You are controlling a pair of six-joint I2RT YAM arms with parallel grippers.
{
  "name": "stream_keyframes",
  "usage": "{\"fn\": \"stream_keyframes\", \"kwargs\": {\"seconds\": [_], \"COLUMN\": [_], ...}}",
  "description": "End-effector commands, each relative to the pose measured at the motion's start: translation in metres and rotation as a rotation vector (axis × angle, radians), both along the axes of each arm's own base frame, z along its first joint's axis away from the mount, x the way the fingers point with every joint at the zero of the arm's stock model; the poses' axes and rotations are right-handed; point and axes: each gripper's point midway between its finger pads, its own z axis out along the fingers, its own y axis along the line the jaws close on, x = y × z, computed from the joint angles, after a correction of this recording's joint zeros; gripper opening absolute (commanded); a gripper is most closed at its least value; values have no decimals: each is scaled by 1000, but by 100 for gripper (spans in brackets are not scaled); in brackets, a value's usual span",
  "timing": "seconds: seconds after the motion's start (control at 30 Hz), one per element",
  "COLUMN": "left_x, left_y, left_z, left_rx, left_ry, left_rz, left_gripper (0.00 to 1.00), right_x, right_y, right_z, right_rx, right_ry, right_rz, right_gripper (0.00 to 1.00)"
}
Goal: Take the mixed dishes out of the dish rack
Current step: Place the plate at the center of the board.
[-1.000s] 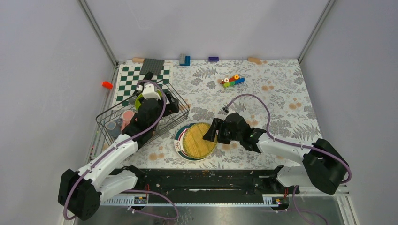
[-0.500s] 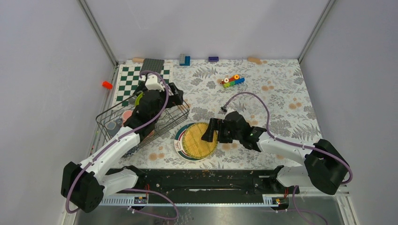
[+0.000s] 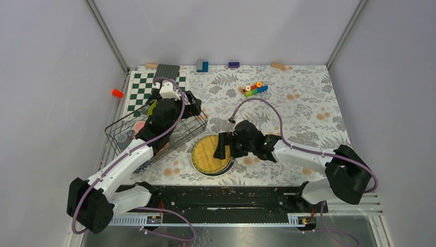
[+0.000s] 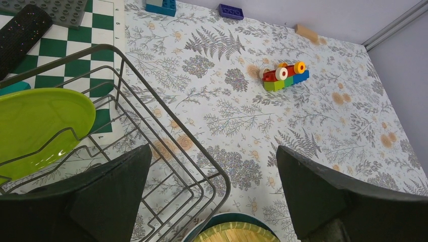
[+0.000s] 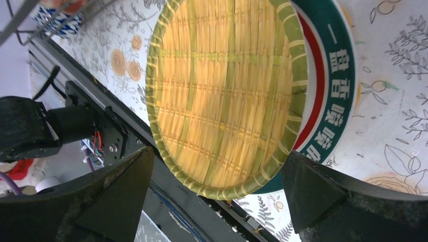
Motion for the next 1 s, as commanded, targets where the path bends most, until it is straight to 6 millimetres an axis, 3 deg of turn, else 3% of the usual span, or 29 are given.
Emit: {"fn": "stream_keyframes", "kwargs": {"seconds": [0.0, 0.67, 0.97], "left_x": [0, -5, -6], "left_y": [-2, 9, 9], "left_z": [28, 27, 41], "left_rx": [-28, 4, 11], "left_ry": [-69, -64, -91], "left_rz": [-16, 18, 7], "left_gripper": [99, 99, 99], "right_x": [-3, 8, 14], "right_y": [8, -33, -60], "right_z": [12, 12, 29], "right_rx": [-28, -174, -183], "right_ry": [-48, -166, -283], "right_rz": [47, -39, -101], "right_gripper": [100, 100, 100]}}
